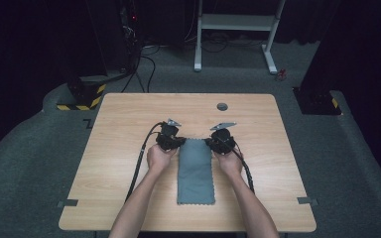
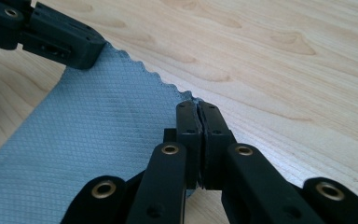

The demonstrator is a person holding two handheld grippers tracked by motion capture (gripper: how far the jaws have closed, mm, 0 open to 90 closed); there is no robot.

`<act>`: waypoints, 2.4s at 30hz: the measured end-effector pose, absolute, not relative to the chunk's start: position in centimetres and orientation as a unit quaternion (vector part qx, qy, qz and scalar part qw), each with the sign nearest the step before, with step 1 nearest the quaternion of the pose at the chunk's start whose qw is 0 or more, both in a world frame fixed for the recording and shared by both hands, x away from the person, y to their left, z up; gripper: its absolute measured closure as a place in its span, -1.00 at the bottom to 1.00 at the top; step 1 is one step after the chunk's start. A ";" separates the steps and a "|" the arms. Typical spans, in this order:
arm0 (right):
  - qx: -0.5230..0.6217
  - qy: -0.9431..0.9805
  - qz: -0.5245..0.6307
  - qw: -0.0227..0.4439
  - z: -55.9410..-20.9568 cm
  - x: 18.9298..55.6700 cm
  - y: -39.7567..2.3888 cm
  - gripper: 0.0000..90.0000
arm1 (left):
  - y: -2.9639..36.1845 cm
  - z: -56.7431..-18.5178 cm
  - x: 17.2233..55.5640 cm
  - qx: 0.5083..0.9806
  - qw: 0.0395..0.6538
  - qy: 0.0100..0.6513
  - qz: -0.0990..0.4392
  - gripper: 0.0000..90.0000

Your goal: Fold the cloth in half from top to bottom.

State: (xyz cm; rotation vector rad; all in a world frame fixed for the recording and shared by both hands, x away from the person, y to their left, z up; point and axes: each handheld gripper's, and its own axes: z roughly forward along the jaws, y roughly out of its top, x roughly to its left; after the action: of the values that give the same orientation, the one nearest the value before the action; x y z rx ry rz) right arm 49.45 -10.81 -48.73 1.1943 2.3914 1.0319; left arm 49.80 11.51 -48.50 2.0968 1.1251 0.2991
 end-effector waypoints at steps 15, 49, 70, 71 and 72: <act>0.423 0.817 0.364 0.144 -47.3 50.4 -11.8 0.97 | 10.1 -46.9 51.3 0.816 0.357 0.436 0.132 0.98; 0.380 0.830 0.381 0.145 -47.8 46.6 -13.1 0.96 | 10.9 -48.3 47.5 0.824 0.391 0.399 0.096 0.97; 0.373 0.833 0.387 0.130 -49.2 44.1 -13.6 0.96 | 10.7 -48.7 44.6 0.839 0.389 0.366 0.109 0.97; 0.370 0.832 0.391 0.131 -49.1 44.1 -13.7 0.96 | 10.7 -48.6 44.5 0.839 0.389 0.365 0.111 0.97; 0.372 0.831 0.392 0.130 -49.0 43.9 -13.7 0.96 | 10.6 -48.6 44.4 0.840 0.388 0.361 0.114 0.97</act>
State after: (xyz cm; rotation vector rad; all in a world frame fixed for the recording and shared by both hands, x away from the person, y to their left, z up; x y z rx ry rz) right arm 43.94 -13.71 -48.99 1.0818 2.4152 1.1403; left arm 44.42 10.64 -48.63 2.1369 0.9192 0.2889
